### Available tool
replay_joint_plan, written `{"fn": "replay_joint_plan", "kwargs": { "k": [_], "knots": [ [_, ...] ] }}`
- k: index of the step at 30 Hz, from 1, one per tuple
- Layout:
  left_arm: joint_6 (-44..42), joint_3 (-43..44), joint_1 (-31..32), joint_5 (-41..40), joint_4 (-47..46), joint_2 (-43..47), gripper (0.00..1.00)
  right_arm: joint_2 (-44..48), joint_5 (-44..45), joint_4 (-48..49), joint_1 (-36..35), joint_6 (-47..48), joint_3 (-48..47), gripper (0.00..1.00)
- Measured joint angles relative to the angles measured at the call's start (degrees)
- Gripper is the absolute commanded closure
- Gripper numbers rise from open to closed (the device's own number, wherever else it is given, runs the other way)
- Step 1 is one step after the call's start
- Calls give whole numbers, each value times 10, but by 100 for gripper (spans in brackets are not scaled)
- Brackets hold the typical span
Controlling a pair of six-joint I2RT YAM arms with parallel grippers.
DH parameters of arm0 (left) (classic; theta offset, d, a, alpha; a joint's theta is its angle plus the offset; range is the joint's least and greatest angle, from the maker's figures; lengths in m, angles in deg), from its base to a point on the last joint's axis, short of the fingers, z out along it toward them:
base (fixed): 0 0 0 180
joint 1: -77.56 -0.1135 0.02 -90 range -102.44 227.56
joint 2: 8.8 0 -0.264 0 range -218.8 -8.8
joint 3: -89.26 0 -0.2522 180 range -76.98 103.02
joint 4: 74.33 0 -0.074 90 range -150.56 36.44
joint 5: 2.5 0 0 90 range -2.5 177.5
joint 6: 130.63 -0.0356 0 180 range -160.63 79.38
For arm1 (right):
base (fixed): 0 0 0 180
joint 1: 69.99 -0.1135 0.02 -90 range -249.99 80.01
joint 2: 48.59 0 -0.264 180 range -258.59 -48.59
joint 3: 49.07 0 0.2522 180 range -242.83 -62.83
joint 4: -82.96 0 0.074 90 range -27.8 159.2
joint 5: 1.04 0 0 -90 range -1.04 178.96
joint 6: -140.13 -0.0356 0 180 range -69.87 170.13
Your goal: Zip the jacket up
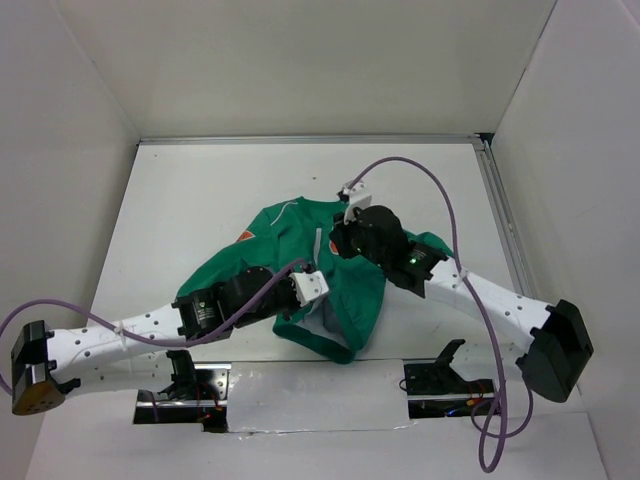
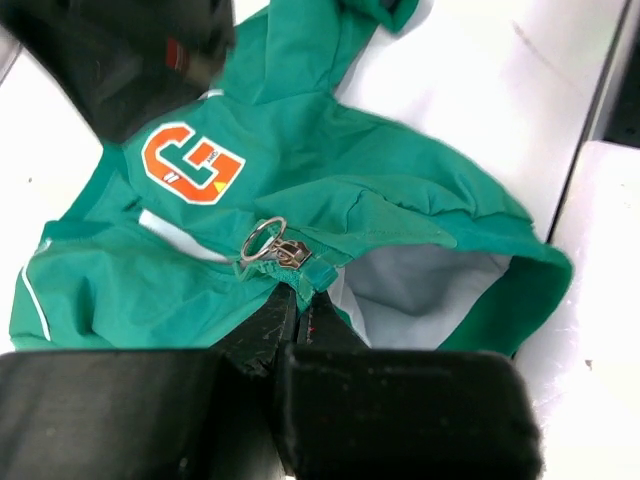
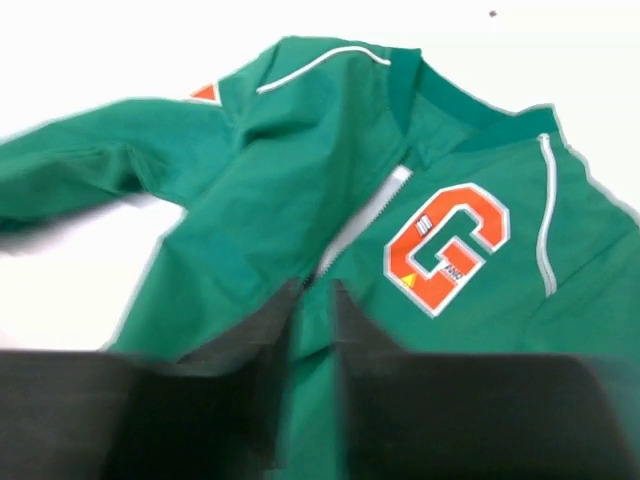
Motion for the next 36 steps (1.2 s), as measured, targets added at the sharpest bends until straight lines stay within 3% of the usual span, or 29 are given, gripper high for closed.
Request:
{"fn": "replay_joint_plan", "kwargs": {
  "k": [2, 3, 8, 13, 14, 15, 17, 20, 24, 36],
  "knots": [
    [8, -13, 0, -5, -9, -3, 100, 21, -12, 3, 14, -27, 16, 51],
    [12, -19, 0, -5, -12, -6, 100, 30, -20, 2, 26, -41, 23, 39],
    [61, -31, 0, 3, -3, -15, 99, 43, -71, -3, 94, -103, 49, 27],
    [167, -27, 0, 16, 55, -32, 75, 29, -110, -14, 129, -138, 78, 21],
    [185, -25, 1, 22, 71, -38, 67, 24, -117, -15, 131, -141, 78, 21],
    [209, -21, 0, 31, 90, -43, 46, 18, -120, -15, 131, -143, 78, 21],
    [253, -16, 1, 50, 121, -47, 30, 5, -129, -16, 132, -147, 78, 21],
    [314, -15, 1, 78, 157, -45, 27, -16, -138, -15, 134, -151, 78, 21],
    [383, -19, 1, 102, 197, -19, 1, -42, -153, -15, 134, -153, 76, 21],
    [670, 33, -24, 172, 348, 17, 1, -57, -172, -4, 134, -180, 72, 22]
  ]
}}
